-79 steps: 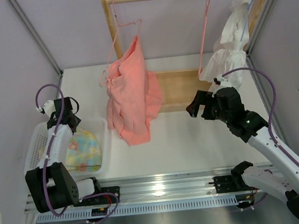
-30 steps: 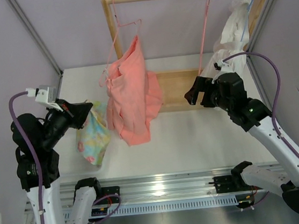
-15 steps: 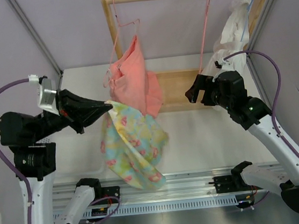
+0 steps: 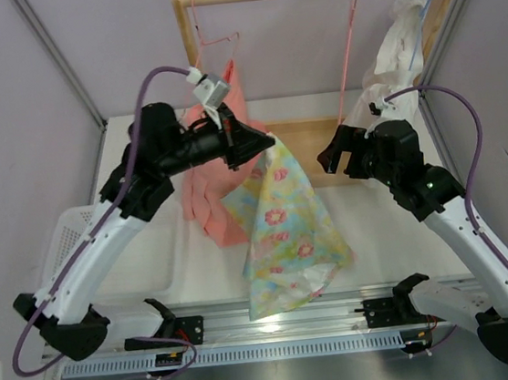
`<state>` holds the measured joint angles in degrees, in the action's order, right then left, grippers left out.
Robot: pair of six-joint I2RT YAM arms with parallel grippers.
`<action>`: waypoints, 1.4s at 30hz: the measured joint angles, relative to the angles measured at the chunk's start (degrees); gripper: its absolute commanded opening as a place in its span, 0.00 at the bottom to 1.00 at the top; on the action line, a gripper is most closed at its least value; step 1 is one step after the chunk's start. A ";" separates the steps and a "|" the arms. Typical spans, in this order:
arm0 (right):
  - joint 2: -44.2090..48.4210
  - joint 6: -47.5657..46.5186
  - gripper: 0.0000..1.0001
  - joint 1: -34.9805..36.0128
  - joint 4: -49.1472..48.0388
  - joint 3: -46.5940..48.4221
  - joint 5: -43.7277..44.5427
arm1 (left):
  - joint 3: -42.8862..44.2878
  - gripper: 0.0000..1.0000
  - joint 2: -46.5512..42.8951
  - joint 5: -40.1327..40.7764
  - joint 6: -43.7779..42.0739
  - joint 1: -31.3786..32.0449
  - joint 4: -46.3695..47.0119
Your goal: Place the skirt on the hanger
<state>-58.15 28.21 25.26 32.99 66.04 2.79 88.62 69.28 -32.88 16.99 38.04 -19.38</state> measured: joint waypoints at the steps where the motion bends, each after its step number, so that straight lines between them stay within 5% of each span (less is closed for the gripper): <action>1: 0.09 0.00 0.99 -0.04 0.11 0.11 -0.02 | 1.05 0.00 2.01 3.23 -0.59 1.22 -0.96; 11: 0.28 -0.07 0.99 -0.26 2.75 2.16 1.64 | 3.39 0.00 12.13 32.52 -0.98 12.66 -4.07; 17: 1.53 -0.04 0.99 -0.31 5.31 1.44 3.91 | -9.86 0.00 12.81 50.84 2.36 23.85 1.01; 19: 2.23 -0.04 0.99 -0.31 6.38 0.81 4.72 | -15.45 0.11 13.68 55.01 4.70 27.04 3.08; 25: 3.54 0.24 0.99 -0.35 8.15 -2.01 6.73 | -26.14 0.37 17.75 56.89 8.81 30.14 7.63; 31: 3.89 1.29 0.97 -0.35 9.25 -6.40 7.28 | -27.15 0.60 18.08 55.19 6.86 30.21 11.89; 42: 3.98 6.67 0.93 5.03 8.52 -12.81 7.54 | -26.75 0.68 9.09 60.50 5.31 28.44 8.46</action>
<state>-54.17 34.87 30.28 41.52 53.23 10.33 61.87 78.37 27.62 22.31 66.48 -10.92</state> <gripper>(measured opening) 0.942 0.677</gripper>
